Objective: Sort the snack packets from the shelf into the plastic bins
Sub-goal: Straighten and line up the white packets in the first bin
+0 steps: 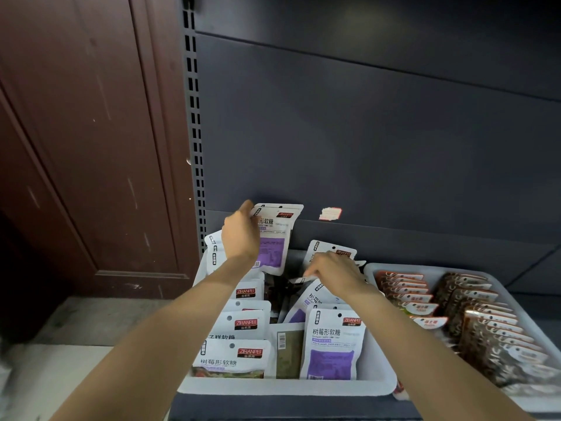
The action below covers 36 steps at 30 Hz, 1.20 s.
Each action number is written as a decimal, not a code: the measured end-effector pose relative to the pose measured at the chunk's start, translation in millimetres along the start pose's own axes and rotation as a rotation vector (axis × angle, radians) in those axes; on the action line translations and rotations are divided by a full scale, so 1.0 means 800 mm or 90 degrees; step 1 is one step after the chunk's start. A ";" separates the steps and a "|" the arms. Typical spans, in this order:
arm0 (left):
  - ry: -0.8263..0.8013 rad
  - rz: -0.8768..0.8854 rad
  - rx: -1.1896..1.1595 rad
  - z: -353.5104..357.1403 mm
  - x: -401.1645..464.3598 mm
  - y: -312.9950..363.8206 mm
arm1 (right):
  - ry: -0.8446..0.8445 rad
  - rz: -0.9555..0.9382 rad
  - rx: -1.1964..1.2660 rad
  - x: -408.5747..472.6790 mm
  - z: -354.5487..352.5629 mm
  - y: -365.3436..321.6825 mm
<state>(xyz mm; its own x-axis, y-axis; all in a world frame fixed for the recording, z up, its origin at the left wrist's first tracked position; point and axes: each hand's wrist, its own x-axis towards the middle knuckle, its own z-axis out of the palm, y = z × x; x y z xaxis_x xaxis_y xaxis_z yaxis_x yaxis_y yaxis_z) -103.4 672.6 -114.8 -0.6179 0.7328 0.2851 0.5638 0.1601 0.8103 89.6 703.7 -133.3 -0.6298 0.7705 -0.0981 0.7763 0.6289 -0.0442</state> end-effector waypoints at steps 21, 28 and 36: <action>-0.396 0.044 -0.076 0.088 -0.045 0.025 | -0.089 0.218 0.262 -0.056 -0.019 0.068; -0.395 0.092 -0.014 0.063 -0.036 0.009 | -0.020 0.240 0.024 -0.059 -0.008 0.050; -0.467 0.119 0.046 0.078 -0.044 0.011 | 0.150 0.179 -0.008 -0.032 0.003 0.021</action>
<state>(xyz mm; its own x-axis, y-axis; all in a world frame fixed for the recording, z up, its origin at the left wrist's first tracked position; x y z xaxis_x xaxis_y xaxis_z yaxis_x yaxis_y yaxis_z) -42.3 689.4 -150.2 -0.0002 0.9998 -0.0194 0.6729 0.0145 0.7396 118.6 694.0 -134.1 -0.3816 0.9156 0.1264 0.9207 0.3886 -0.0358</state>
